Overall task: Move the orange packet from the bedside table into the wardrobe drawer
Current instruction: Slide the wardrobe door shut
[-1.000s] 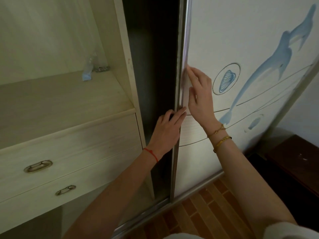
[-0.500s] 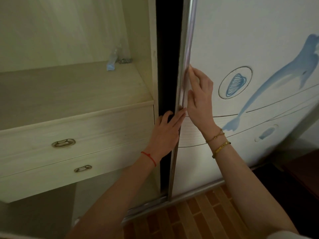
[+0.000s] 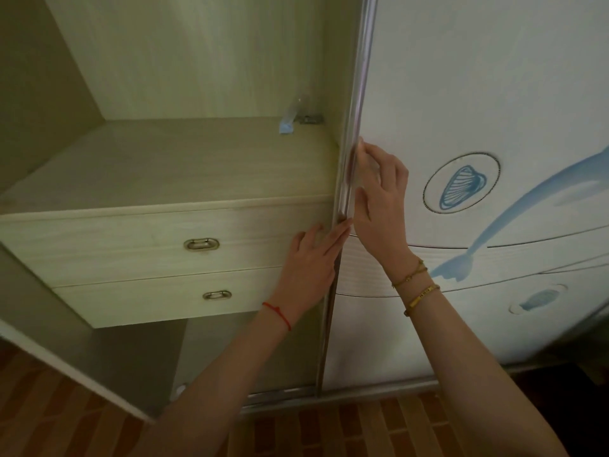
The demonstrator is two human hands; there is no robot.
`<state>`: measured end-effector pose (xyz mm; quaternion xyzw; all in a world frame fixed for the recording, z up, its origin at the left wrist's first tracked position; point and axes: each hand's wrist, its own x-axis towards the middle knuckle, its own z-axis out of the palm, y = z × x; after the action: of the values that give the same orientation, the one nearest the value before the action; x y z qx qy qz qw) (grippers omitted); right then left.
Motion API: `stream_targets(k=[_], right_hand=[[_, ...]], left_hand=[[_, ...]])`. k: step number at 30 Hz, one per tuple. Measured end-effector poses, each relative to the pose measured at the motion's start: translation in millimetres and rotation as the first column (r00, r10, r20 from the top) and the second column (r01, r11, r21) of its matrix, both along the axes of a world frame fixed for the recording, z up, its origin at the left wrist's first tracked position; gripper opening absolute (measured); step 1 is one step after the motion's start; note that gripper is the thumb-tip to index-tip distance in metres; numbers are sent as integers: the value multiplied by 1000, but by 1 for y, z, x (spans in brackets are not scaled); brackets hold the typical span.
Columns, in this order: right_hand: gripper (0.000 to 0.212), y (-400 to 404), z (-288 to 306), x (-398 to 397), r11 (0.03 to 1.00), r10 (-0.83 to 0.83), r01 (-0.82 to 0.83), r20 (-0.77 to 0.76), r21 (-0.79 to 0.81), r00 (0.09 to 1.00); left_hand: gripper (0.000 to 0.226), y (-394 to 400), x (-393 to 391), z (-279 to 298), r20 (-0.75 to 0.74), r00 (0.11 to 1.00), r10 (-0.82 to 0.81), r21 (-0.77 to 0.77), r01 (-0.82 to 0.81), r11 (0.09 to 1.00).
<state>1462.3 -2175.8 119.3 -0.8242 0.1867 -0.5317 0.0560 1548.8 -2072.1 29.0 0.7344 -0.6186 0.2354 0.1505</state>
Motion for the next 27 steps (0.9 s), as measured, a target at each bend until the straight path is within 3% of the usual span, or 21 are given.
stream_targets(k=[11, 27], right_hand=[[64, 74, 0, 66, 1000, -6, 6, -25, 11, 1000], [67, 188, 1, 167, 1000, -6, 5, -66, -24, 998]], left_hand=[[69, 78, 62, 4, 15, 999, 40, 74, -41, 996], [72, 194, 164, 0, 4, 998, 70, 66, -70, 995]])
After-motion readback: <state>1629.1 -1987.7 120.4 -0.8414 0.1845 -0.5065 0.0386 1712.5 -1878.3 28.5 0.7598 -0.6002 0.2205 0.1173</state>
